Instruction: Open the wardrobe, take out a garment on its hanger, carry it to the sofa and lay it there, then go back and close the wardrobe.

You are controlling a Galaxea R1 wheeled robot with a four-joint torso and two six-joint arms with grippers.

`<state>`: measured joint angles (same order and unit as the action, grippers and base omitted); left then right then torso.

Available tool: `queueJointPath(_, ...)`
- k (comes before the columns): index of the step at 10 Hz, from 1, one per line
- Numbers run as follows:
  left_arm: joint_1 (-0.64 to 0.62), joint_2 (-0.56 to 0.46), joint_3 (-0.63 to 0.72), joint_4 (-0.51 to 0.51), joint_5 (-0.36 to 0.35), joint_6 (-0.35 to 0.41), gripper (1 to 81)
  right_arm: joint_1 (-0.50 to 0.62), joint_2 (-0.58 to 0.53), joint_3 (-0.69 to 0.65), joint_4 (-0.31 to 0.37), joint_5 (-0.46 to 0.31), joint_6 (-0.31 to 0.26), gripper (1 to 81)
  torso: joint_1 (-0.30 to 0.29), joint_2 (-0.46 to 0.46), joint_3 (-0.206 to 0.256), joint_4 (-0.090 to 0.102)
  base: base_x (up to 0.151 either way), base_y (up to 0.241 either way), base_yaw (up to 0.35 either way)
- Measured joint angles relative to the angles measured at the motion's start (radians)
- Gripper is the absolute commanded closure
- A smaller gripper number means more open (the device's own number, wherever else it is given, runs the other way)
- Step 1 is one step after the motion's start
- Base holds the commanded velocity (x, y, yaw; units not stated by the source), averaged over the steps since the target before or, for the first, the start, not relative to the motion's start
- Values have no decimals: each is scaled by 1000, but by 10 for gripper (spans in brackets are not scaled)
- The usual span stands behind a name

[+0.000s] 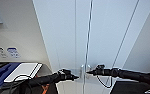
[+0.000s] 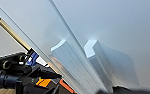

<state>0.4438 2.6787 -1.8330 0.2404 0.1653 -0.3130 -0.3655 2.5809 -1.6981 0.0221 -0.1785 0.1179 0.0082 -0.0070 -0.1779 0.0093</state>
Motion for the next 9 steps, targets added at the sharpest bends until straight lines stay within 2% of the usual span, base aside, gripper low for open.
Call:
queueJointPath(4,0,33,-53,0,0,0,10,31,44,-69,2,-39,7,10,0,0,0,0,0,0,0)
queueJointPath(9,-6,171,-172,6,1,0,10,33,75,-86,5,-49,9,10,0,0,0,0,0,0,0)
